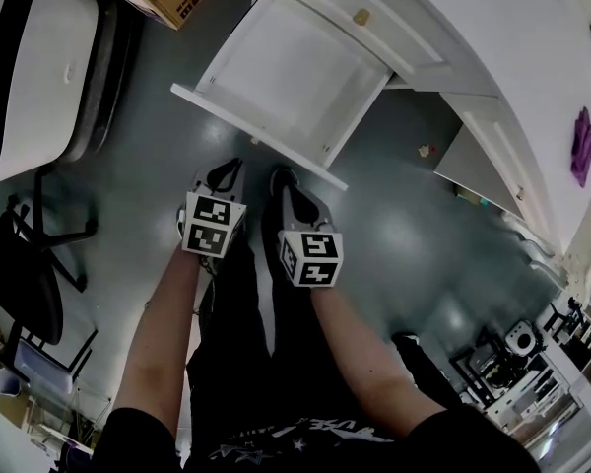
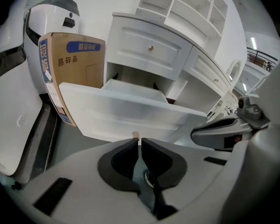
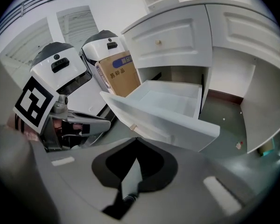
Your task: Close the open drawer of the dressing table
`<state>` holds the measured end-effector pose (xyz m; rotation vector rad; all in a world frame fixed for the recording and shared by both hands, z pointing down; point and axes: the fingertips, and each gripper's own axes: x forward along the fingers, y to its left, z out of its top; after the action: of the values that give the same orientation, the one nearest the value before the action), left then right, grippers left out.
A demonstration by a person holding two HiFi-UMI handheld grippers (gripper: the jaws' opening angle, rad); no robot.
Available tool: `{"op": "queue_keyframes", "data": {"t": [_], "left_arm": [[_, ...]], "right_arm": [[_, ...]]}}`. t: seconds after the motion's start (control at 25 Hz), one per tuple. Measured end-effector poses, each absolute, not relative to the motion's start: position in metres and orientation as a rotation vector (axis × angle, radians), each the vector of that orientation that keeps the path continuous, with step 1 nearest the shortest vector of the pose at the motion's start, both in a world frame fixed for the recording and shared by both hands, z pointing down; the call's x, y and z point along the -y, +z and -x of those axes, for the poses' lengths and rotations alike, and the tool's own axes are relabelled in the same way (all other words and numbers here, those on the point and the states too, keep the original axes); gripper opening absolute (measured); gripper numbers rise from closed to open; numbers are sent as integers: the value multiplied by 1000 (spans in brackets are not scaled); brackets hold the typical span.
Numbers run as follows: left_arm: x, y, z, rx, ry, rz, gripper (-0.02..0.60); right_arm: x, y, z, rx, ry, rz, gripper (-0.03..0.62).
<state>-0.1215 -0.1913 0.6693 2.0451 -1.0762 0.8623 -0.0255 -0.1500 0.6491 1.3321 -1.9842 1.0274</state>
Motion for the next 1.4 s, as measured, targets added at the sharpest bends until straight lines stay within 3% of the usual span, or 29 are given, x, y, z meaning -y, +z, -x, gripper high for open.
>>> {"op": "queue_keyframes", "data": {"t": [0.16, 0.24, 0.52, 0.96, 1.08, 1.4], "left_arm": [[202, 681, 108, 1054, 863, -2062, 18], [205, 691, 102, 1033, 857, -2047, 125], [217, 713, 95, 1038, 958, -2019, 150], [225, 746, 87, 1026, 1141, -2067, 150], [229, 748, 88, 1033, 1164, -2088, 84], [238, 748, 82, 1020, 1187, -2142, 83]], "right_arm": [[152, 657, 22, 1990, 1044, -1313, 2], [152, 661, 20, 1992, 1046, -1299, 2], [150, 669, 13, 1985, 1073, -1299, 2], [145, 683, 3, 1979, 1092, -1276, 2], [142, 685, 4, 1976, 1098, -1274, 2], [143, 690, -5, 1957, 1104, -1306, 2]]}}
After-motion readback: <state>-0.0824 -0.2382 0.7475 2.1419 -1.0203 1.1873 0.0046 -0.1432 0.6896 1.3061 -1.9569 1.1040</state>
